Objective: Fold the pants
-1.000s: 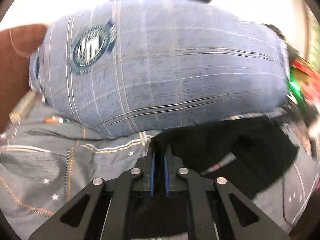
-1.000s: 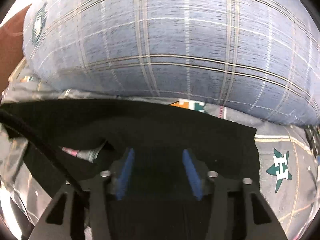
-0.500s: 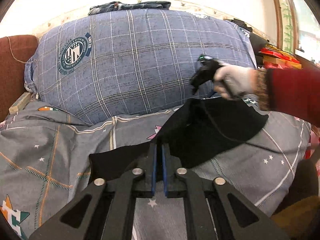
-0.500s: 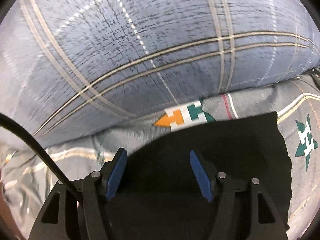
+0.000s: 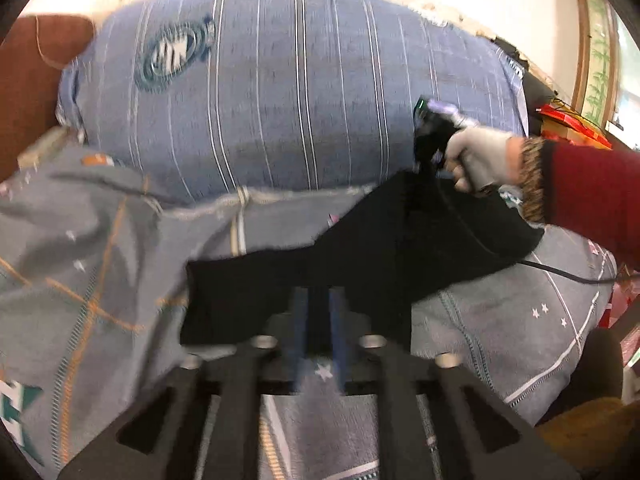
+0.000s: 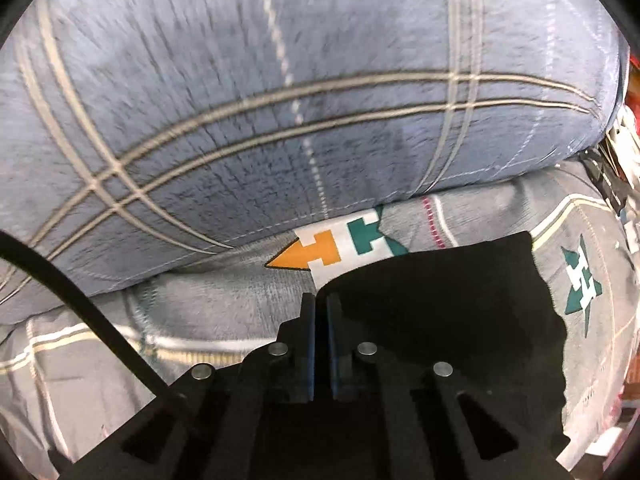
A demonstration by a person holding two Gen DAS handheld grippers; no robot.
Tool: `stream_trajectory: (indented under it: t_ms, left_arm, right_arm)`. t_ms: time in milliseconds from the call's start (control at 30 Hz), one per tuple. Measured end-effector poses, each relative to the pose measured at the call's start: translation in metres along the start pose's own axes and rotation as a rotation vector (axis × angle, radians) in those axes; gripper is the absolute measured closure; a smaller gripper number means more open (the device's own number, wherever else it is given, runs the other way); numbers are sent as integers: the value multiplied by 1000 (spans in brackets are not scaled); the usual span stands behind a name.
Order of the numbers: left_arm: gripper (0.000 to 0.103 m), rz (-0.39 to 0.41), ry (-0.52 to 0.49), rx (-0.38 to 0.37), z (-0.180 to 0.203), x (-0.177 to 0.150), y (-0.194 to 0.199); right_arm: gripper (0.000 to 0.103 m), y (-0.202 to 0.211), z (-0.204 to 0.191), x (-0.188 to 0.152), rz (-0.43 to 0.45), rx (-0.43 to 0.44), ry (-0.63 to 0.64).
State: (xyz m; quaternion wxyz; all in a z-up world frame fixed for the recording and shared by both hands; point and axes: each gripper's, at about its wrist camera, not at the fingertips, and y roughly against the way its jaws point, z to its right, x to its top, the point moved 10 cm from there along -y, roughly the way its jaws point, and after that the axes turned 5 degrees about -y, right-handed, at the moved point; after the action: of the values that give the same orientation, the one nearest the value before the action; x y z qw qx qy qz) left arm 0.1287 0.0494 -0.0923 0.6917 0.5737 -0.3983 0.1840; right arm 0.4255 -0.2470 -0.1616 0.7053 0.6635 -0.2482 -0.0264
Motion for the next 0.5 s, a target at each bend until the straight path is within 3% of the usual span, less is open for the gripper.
stream_trajectory:
  t_ms: [33, 167, 233, 333, 367, 400, 433, 500]
  left_arm:
    - [62, -12, 5, -11, 3, -4, -5]
    - [57, -46, -58, -36, 37, -18, -27]
    - [47, -54, -121, -33, 56, -18, -38]
    - [45, -93, -242, 22, 78, -24, -59]
    - [47, -143, -297, 83, 81, -30, -72]
    - [67, -177, -321, 125, 79, -35, -80]
    - [100, -202, -323, 136, 78, -39, -84]
    - [99, -233, -273, 115, 70, -44, -89]
  right_arm:
    - [98, 8, 2, -3, 13, 18, 5]
    - [98, 23, -1, -11, 26, 67, 41]
    - [98, 25, 1, -21, 21, 83, 50]
    - [98, 23, 8, -27, 11, 106, 49]
    - [98, 23, 10, -28, 9, 113, 46]
    - [98, 23, 11, -30, 8, 118, 45]
    - [98, 21, 16, -30, 10, 126, 45]
    - [98, 17, 23, -30, 16, 143, 42]
